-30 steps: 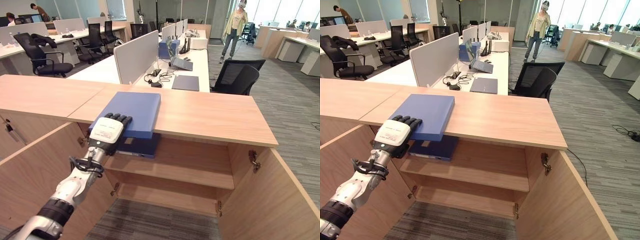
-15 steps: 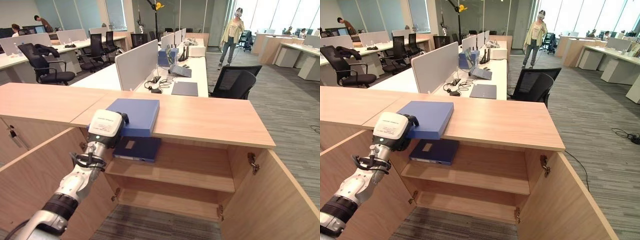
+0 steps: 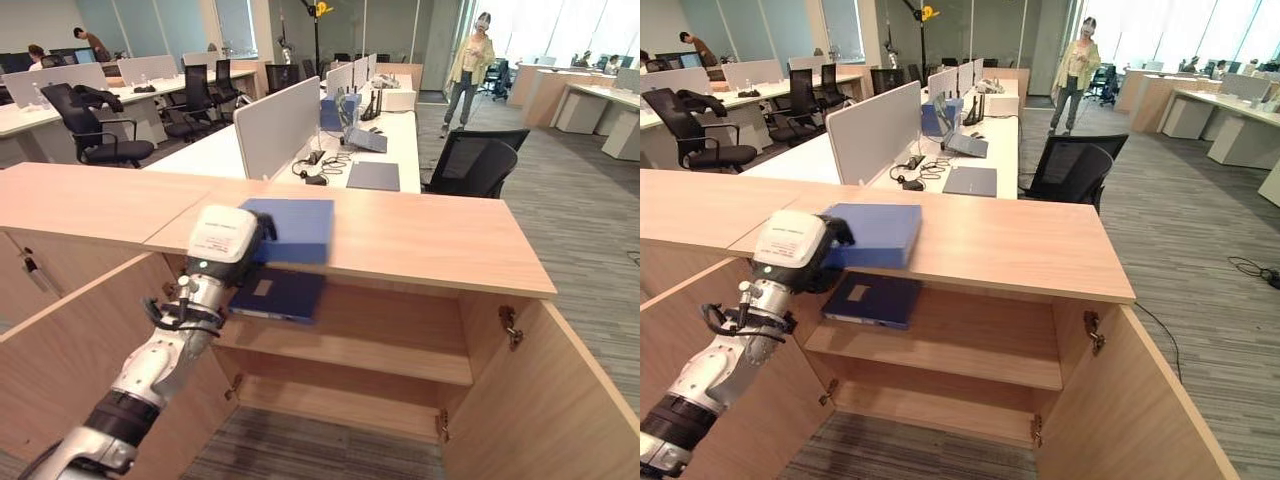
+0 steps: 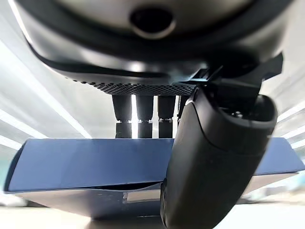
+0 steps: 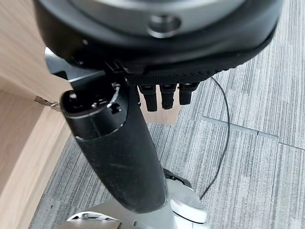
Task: Put the empty folder in the office cabinet
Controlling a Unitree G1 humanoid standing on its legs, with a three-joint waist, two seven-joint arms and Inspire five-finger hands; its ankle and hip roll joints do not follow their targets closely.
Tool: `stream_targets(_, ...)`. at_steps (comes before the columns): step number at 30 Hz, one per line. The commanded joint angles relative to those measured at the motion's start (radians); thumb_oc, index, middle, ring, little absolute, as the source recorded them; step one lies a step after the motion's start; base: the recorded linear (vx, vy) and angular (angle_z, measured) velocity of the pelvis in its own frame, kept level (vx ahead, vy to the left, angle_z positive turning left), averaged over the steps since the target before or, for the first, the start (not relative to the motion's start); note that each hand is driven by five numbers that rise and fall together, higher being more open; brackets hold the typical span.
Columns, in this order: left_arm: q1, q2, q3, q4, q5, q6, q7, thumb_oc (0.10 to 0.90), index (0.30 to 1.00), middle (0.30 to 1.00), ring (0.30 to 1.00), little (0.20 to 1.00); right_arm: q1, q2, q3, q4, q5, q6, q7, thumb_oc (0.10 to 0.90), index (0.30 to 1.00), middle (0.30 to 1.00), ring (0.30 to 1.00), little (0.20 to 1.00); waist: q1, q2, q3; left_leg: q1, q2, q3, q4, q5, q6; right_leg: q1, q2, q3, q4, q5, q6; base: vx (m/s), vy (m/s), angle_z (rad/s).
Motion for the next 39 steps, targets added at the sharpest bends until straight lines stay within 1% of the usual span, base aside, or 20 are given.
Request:
stream_targets(1,0.029,-0.073,0.003,-0.099,-0.424,-0.122,-0.233,0.4,0.3,0.3,0.3,0.3,-0.088,-0.062,-0.007,0.064,-0.006,0.0,0.008,0.8,0.9,0.9,0.9,0.9,0.016,-0.004,0.042,0.108,0.034,0.005,-0.002,-0.195,-0.027,-0.072,-0.06,-0.038,0.032,0.072,0.068,0.0,0.0,0.0)
stream_targets(3,0.103,-0.091,0.02,-0.115,-0.748,-0.108,-0.37,0.4,0.3,0.3,0.3,0.3,-0.095,-0.069,-0.004,0.062,-0.015,0.002,0.043,0.8,0.9,0.9,0.9,0.9,0.017,0.001,0.044,0.106,0.034,0.008,-0.002,-0.193,-0.027,-0.073,-0.061,-0.041,0.031,0.076,0.069,0.0,0.005,-0.02)
stream_targets(4,0.104,-0.09,0.02,-0.115,-0.748,-0.108,-0.37,0.4,0.3,0.3,0.3,0.3,-0.095,-0.069,-0.003,0.062,-0.015,0.002,0.043,0.8,0.9,0.9,0.9,0.9,0.016,0.001,0.044,0.105,0.034,0.008,-0.002,-0.193,-0.027,-0.073,-0.061,-0.041,0.031,0.076,0.069,0.0,0.0,0.0)
stream_targets(5,0.132,-0.094,0.029,-0.13,-0.901,-0.094,-0.434,0.4,0.3,0.3,0.3,0.3,-0.099,-0.07,-0.001,0.066,-0.026,0.006,0.062,0.8,0.9,0.9,0.9,0.9,0.019,0.002,0.047,0.104,0.035,0.007,-0.002,-0.191,-0.027,-0.074,-0.061,-0.041,0.03,0.077,0.068,0.0,0.0,0.0)
stream_targets(8,0.217,-0.084,0.032,-0.167,-1.3,-0.009,-0.621,0.4,0.3,0.3,0.3,0.3,-0.117,-0.069,0.001,0.074,-0.064,0.01,0.112,0.8,0.9,0.9,0.9,0.9,0.027,0.009,0.059,0.097,0.035,0.003,-0.002,-0.188,-0.027,-0.079,-0.061,-0.044,0.031,0.082,0.066,-0.01,-0.003,-0.01)
stream_targets(10,0.245,-0.083,0.027,-0.144,-1.366,0.023,-0.649,0.4,0.3,0.3,0.3,0.3,-0.12,-0.066,0.0,0.076,-0.081,0.01,0.126,0.8,0.9,0.9,0.9,0.9,0.03,0.01,0.063,0.096,0.035,0.001,-0.002,-0.187,-0.026,-0.081,-0.061,-0.044,0.032,0.083,0.066,0.0,0.0,0.0)
stream_targets(14,0.278,-0.063,0.039,-0.066,-1.308,0.024,-0.629,0.4,0.3,0.3,0.3,0.3,-0.127,-0.063,-0.006,0.072,-0.084,0.008,0.129,0.8,0.9,0.9,0.9,0.9,0.035,0.013,0.066,0.092,0.034,-0.002,-0.002,-0.186,-0.026,-0.084,-0.06,-0.043,0.032,0.084,0.066,0.0,0.0,0.0)
stream_targets(17,0.328,-0.031,0.082,0.027,-1.157,0.012,-0.595,0.4,0.3,0.3,0.3,0.3,-0.133,-0.063,-0.01,0.058,-0.074,0.002,0.124,0.8,0.9,0.9,0.9,0.9,0.043,0.019,0.069,0.088,0.035,-0.005,-0.002,-0.181,-0.027,-0.089,-0.06,-0.046,0.036,0.083,0.066,0.0,0.0,0.0)
stream_targets(25,0.385,-0.059,0.14,0.14,-0.994,0.012,-0.534,0.4,0.3,0.3,0.3,0.3,-0.138,-0.063,-0.003,0.031,-0.054,-0.002,0.106,0.8,0.9,0.9,0.9,0.9,0.051,0.024,0.066,0.084,0.034,-0.011,-0.002,-0.176,-0.026,-0.092,-0.061,-0.052,0.038,0.081,0.064,0.0,0.001,0.07)
stream_targets(26,0.389,-0.055,0.155,0.174,-0.866,0.017,-0.505,0.4,0.3,0.3,0.3,0.3,-0.141,-0.063,-0.003,0.017,-0.042,-0.005,0.098,0.8,0.9,0.9,0.9,0.9,0.053,0.024,0.065,0.083,0.035,-0.015,-0.002,-0.176,-0.027,-0.09,-0.061,-0.055,0.035,0.078,0.063,0.01,-0.007,0.03)
stream_targets(27,0.389,-0.055,0.155,0.174,-0.866,0.017,-0.505,0.4,0.3,0.3,0.3,0.3,-0.141,-0.063,-0.003,0.017,-0.042,-0.005,0.098,0.8,0.9,0.9,0.9,0.9,0.053,0.024,0.065,0.083,0.035,-0.015,-0.002,-0.176,-0.027,-0.09,-0.061,-0.055,0.035,0.078,0.063,0.0,0.0,0.0)
stream_targets(28,0.401,-0.043,0.185,0.21,-0.677,0.033,-0.471,0.4,0.3,0.3,0.3,0.3,-0.147,-0.065,-0.005,-0.021,-0.015,-0.015,0.088,0.8,0.9,0.9,0.9,0.9,0.059,0.021,0.063,0.082,0.036,-0.017,-0.002,-0.175,-0.028,-0.089,-0.059,-0.056,0.033,0.075,0.061,0.0,0.0,0.0)
stream_targets(29,0.402,-0.044,0.186,0.209,-0.675,0.033,-0.47,0.4,0.3,0.3,0.3,0.3,-0.146,-0.065,-0.004,-0.022,-0.015,-0.015,0.088,0.8,0.9,0.9,0.9,0.9,0.058,0.021,0.063,0.082,0.035,-0.017,-0.002,-0.175,-0.028,-0.089,-0.059,-0.056,0.033,0.075,0.061,0.0,0.0,0.0)
stream_targets(30,0.418,-0.041,0.211,0.21,-0.606,0.042,-0.457,0.4,0.3,0.3,0.3,0.3,-0.148,-0.068,-0.002,-0.062,0.0,-0.021,0.084,0.8,0.9,0.9,0.9,0.9,0.061,0.018,0.063,0.082,0.036,-0.019,-0.002,-0.175,-0.028,-0.088,-0.058,-0.056,0.033,0.074,0.06,0.0,0.0,0.0)
stream_targets(32,0.491,-0.076,0.31,0.183,-0.496,0.064,-0.402,0.4,0.3,0.3,0.3,0.3,-0.111,-0.079,0.051,-0.469,-0.012,-0.048,0.044,0.8,0.9,0.9,0.9,0.9,0.059,0.014,0.074,0.083,0.039,-0.015,-0.002,-0.177,-0.027,-0.09,-0.055,-0.048,0.036,0.067,0.056,0.0,-0.01,-0.03)
stream_targets(33,0.495,-0.077,0.312,0.18,-0.496,0.065,-0.403,0.4,0.3,0.3,0.3,0.3,-0.106,-0.08,0.052,-0.476,-0.013,-0.043,0.044,0.8,0.9,0.9,0.9,0.9,0.058,0.014,0.071,0.08,0.038,-0.015,-0.002,-0.174,-0.027,-0.092,-0.055,-0.048,0.035,0.07,0.056,-0.02,-0.01,-0.04)
stream_targets(34,0.581,-0.102,0.394,0.126,-0.48,0.054,-0.398,0.4,0.3,0.3,0.3,0.3,0.009,-0.154,0.004,-0.764,-0.043,-0.052,0.047,0.8,0.9,0.9,0.9,0.9,0.049,0.014,0.082,0.084,0.04,-0.012,-0.002,-0.181,-0.025,-0.092,-0.054,-0.045,0.037,0.064,0.055,0.0,0.0,0.0)
stream_targets(35,0.587,-0.103,0.396,0.121,-0.48,0.055,-0.4,0.4,0.3,0.3,0.3,0.3,0.018,-0.156,0.003,-0.776,-0.045,-0.045,0.049,0.8,0.9,0.9,0.9,0.9,0.049,0.014,0.077,0.08,0.039,-0.012,-0.002,-0.177,-0.025,-0.095,-0.054,-0.046,0.035,0.068,0.054,0.0,0.0,0.0)
stream_targets(37,0.62,-0.121,0.413,0.055,-0.594,0.002,-0.406,0.4,0.3,0.3,0.3,0.3,0.098,-0.183,-0.028,-1.003,0.024,-0.088,0.069,0.8,0.9,0.9,0.9,0.9,0.037,0.015,0.078,0.081,0.04,-0.006,-0.002,-0.177,-0.024,-0.096,-0.057,-0.045,0.034,0.07,0.055,0.0,0.0,-0.02)
stream_targets(39,0.6,-0.131,0.383,0.028,-0.753,-0.025,-0.412,0.4,0.3,0.3,0.3,0.3,0.087,-0.185,-0.005,-1.059,0.043,-0.111,0.083,0.8,0.9,0.9,0.9,0.9,0.038,0.015,0.077,0.08,0.04,-0.006,-0.002,-0.177,-0.023,-0.097,-0.06,-0.048,0.036,0.071,0.056,0.0,0.0,0.0)
